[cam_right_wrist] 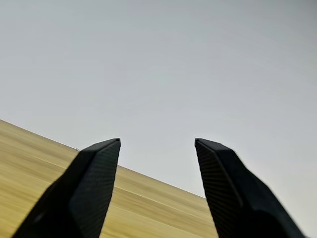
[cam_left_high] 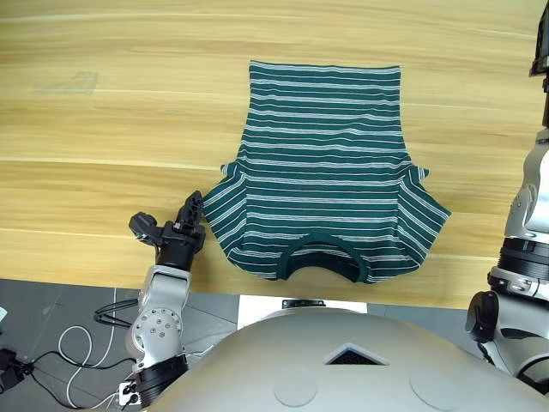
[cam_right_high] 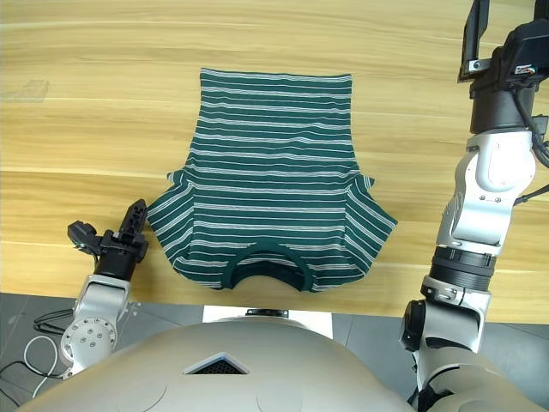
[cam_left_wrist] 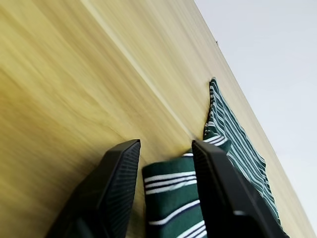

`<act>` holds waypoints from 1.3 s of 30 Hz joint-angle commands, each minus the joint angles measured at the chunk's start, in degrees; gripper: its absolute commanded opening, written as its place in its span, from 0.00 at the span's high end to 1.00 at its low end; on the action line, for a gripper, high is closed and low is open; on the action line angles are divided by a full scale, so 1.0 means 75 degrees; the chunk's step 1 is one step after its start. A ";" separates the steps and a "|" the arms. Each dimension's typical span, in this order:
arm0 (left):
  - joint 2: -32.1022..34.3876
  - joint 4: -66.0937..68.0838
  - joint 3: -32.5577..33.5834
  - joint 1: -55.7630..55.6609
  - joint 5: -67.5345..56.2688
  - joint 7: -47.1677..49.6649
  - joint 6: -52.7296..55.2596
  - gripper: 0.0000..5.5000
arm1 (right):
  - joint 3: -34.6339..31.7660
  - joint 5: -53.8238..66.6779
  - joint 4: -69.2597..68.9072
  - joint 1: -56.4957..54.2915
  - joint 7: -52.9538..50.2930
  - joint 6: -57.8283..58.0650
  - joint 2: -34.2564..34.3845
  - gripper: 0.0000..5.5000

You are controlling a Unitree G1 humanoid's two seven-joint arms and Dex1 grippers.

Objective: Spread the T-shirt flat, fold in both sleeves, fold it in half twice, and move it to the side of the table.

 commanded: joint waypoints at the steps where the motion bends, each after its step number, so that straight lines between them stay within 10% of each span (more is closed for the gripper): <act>1: -0.0001 0.0353 -0.0169 0.0260 0.0215 0.0093 0.0435 0.65 | -0.0023 -0.0068 0.0037 -0.0021 -0.0010 -0.0073 0.0013 0.49; 20: -0.0006 0.0454 -0.0192 0.0148 0.0444 0.0076 0.0526 1.00 | 0.0015 -0.0117 0.0150 -0.0120 0.0006 -0.0200 -0.0012 0.49; 39: 0.0302 -0.0903 -0.1376 0.0680 0.3372 -0.0788 -0.1370 1.00 | 0.0122 -0.0216 0.0080 0.0038 -0.0042 -0.0150 0.0160 0.49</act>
